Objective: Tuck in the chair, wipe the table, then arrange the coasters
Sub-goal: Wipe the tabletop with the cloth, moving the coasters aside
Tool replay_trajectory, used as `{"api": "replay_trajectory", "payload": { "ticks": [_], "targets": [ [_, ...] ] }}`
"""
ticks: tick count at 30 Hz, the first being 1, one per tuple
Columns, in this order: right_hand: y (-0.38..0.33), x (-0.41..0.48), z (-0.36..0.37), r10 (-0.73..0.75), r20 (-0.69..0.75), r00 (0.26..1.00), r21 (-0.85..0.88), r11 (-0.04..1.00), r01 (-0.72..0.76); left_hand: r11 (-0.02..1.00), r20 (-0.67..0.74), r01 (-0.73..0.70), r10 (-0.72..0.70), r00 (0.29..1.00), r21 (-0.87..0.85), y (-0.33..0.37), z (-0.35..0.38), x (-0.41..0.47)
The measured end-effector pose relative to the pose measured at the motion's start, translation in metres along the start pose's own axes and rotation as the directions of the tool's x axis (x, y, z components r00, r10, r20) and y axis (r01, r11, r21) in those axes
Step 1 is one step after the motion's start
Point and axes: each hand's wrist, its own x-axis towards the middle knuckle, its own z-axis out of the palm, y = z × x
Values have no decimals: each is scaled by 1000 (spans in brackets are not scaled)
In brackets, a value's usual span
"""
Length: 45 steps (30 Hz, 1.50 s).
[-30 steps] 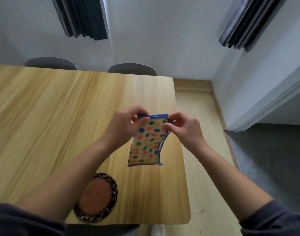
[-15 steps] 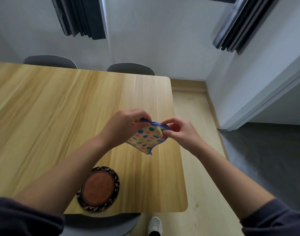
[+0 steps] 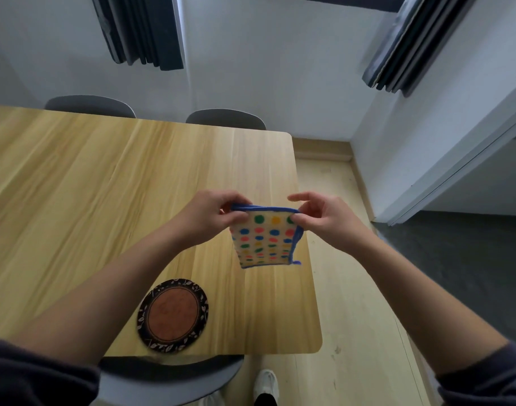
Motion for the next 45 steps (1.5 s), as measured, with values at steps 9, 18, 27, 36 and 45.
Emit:
{"api": "replay_trajectory", "payload": {
  "ticks": [9, 18, 27, 36, 45],
  "targets": [
    [15, 5, -11, 147, 405, 903, 132, 967, -216, 873, 410, 330, -171, 896, -358, -8, 2, 1],
    [125, 98, 36, 396, 398, 827, 85, 882, -463, 799, 357, 564, -474, 805, -209, -88, 65, 70],
    [178, 108, 72, 332, 61, 941, -177, 932, -317, 943, 85, 305, -318, 944, 133, -140, 109, 73],
    [182, -21, 129, 44, 252, 967, -529, 843, 99, 846, 318, -326, 198, 927, 422, -140, 136, -49],
    [194, -4, 147, 43, -99, 994, -480, 873, -86, 901, 3, 180, -197, 980, 396, -153, 165, -37]
  ]
}}
